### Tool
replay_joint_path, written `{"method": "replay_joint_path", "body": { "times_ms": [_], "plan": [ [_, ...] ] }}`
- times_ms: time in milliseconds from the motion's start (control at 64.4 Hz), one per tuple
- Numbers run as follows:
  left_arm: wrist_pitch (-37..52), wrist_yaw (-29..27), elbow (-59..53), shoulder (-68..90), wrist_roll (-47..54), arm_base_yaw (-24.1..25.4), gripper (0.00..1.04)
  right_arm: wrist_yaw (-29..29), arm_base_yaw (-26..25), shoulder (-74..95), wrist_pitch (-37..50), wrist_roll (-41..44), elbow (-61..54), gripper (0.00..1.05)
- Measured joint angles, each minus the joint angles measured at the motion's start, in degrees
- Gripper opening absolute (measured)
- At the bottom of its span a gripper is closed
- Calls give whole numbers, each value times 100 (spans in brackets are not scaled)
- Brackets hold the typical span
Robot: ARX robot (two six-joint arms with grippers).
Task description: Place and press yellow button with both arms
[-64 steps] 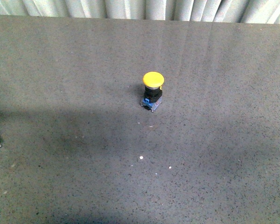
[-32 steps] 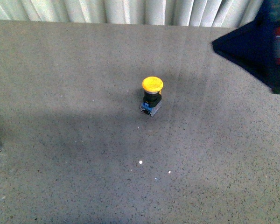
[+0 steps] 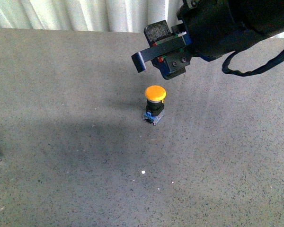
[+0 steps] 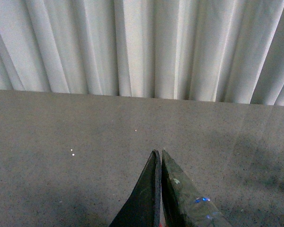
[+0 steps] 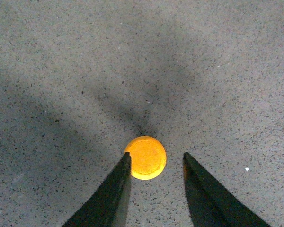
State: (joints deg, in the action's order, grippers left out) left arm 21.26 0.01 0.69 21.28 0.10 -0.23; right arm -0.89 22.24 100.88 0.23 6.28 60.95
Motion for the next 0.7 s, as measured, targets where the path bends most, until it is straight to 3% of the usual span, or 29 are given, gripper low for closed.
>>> {"method": "replay_joint_path", "body": {
  "times_ms": [171, 652, 699],
  "plan": [
    [-354, 0, 0, -358, 0, 0, 1, -4, 15, 328, -35, -125, 146, 1],
    [-1093, 0, 0, -1095, 0, 2, 1, -37, 90, 719, -120, -354, 431, 1],
    [-1478, 0, 2, -1390, 0, 2, 1, -39, 87, 719, -122, -369, 413, 1]
  ]
}}
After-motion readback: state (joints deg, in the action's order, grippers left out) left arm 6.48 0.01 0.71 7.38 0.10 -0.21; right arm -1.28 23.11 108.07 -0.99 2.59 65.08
